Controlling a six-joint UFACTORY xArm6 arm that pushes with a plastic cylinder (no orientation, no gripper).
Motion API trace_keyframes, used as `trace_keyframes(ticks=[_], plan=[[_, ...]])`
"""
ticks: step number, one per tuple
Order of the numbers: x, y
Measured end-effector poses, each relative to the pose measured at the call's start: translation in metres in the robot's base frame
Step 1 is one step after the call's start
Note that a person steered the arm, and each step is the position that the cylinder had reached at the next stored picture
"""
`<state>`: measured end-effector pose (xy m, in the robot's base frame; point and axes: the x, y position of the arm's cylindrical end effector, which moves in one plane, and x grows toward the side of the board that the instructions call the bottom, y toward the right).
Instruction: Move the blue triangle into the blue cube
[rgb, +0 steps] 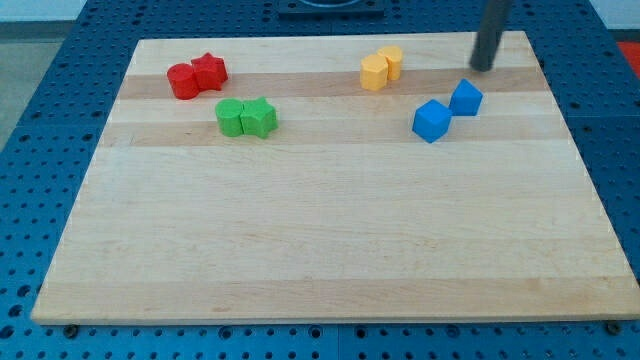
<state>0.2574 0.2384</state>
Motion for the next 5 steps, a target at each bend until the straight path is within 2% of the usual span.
trace_keyframes(ticks=[1, 2, 5], plan=[[-0.001, 0.032], [0.024, 0.035], [0.069, -0.029]])
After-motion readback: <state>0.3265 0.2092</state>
